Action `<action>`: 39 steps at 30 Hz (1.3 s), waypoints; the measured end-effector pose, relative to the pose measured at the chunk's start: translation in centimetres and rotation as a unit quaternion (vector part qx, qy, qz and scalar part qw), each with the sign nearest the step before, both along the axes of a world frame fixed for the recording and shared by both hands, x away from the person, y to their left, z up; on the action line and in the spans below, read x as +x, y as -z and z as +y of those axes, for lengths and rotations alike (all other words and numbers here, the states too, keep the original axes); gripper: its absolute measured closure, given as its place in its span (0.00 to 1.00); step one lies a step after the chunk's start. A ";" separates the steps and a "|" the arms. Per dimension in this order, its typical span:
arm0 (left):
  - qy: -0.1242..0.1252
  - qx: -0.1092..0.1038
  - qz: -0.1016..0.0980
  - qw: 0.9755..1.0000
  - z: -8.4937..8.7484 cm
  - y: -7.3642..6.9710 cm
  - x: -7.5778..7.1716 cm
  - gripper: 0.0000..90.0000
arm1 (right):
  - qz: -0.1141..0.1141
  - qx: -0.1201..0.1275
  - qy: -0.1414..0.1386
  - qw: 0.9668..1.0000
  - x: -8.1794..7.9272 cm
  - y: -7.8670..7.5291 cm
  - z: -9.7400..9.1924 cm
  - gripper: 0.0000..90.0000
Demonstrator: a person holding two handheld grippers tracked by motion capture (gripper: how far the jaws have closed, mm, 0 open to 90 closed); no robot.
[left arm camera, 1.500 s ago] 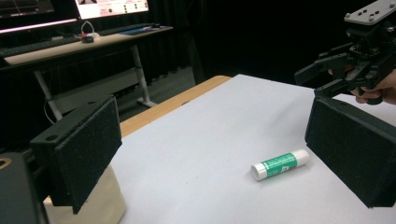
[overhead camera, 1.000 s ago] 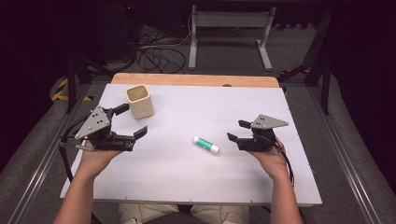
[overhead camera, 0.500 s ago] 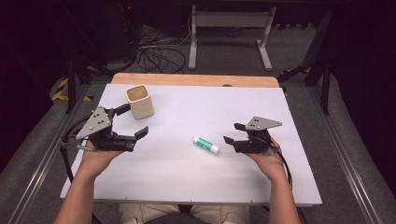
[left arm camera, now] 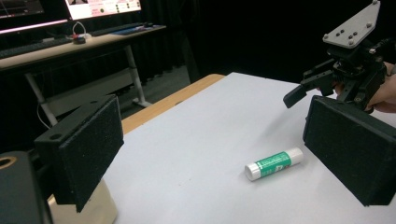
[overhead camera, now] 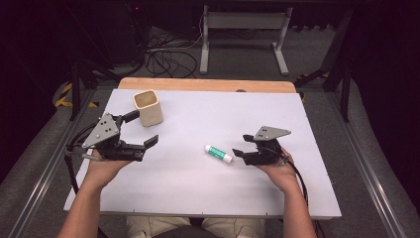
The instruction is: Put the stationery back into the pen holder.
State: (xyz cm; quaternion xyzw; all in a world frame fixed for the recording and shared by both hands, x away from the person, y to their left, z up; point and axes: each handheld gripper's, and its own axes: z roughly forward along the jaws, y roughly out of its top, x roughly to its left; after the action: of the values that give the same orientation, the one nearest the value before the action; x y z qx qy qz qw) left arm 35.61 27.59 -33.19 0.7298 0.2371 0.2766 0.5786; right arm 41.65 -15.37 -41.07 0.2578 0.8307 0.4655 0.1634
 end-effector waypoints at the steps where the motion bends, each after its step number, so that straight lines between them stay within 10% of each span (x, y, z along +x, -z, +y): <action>1: 0.001 -0.001 0.001 1.000 0.0 0.0 0.0 0.06 | 0.000 -0.001 -0.001 1.000 0.0 0.0 0.0 0.37; 39: 0.005 0.007 0.003 1.000 -0.5 0.3 0.1 0.07 | 0.065 -0.060 -0.020 0.996 0.6 3.4 2.6 0.51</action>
State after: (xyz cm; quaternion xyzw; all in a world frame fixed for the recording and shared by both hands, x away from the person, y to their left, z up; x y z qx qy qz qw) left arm 35.72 27.09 -33.51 0.7360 0.2330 0.2727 0.5742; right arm 42.27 -12.76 -44.43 0.2608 0.8709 0.4005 0.1144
